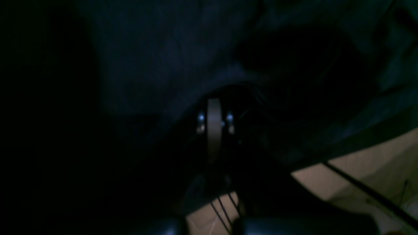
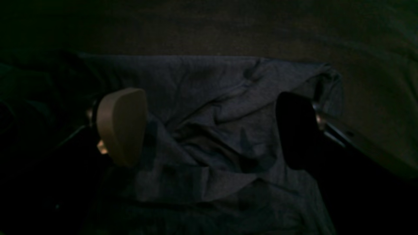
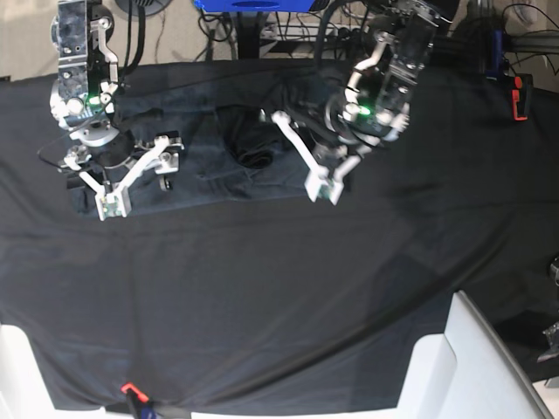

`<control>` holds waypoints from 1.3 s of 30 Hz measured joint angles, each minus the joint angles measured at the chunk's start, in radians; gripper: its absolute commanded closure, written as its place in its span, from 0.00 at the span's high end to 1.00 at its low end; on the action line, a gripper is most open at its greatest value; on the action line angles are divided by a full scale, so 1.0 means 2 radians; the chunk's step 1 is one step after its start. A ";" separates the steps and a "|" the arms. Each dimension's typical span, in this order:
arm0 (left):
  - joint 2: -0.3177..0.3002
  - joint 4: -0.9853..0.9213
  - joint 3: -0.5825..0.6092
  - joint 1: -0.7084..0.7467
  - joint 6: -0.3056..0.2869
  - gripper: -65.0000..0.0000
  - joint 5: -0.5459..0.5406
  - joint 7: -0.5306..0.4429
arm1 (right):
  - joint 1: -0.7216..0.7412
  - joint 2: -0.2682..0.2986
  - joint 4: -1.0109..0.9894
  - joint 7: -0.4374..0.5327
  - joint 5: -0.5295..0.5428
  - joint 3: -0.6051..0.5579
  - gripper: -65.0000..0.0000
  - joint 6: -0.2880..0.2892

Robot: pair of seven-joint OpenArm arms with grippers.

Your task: Fold the T-shirt properly

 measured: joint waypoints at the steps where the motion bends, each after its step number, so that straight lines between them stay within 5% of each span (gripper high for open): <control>1: 0.003 -0.006 0.007 -0.001 0.000 0.00 0.001 0.001 | 0.000 0.000 0.000 0.000 0.000 0.000 0.88 0.000; 13: 0.029 -0.029 0.111 -0.025 -0.002 0.00 -0.010 -0.002 | 0.000 0.000 0.000 0.000 0.000 0.001 0.88 0.000; 17: 0.021 -0.042 0.157 -0.046 -0.002 0.00 -0.094 0.001 | 0.001 0.000 0.000 0.000 0.000 0.001 0.88 0.000; 22: -0.003 0.004 0.145 -0.078 -0.002 0.00 -0.190 -0.001 | 0.006 0.002 0.003 -0.002 -0.006 -0.010 0.88 -0.005; 27: -0.063 0.113 0.018 -0.043 -0.002 0.00 -0.218 -0.004 | 0.006 0.026 0.047 -0.006 0.000 -0.085 0.88 0.005; 31: -0.123 0.111 -0.158 0.025 0.001 0.00 -0.268 -0.005 | 0.019 0.033 0.070 -0.076 -0.006 -0.138 0.87 -0.002; 34: -0.163 0.112 -0.278 0.092 0.002 0.00 -0.268 -0.001 | 0.035 0.043 0.070 -0.103 -0.005 -0.186 0.77 0.000; 39: -0.173 0.109 -0.454 0.163 -0.010 0.00 -0.279 -0.002 | 0.075 0.057 0.071 -0.180 -0.002 -0.262 0.65 -0.002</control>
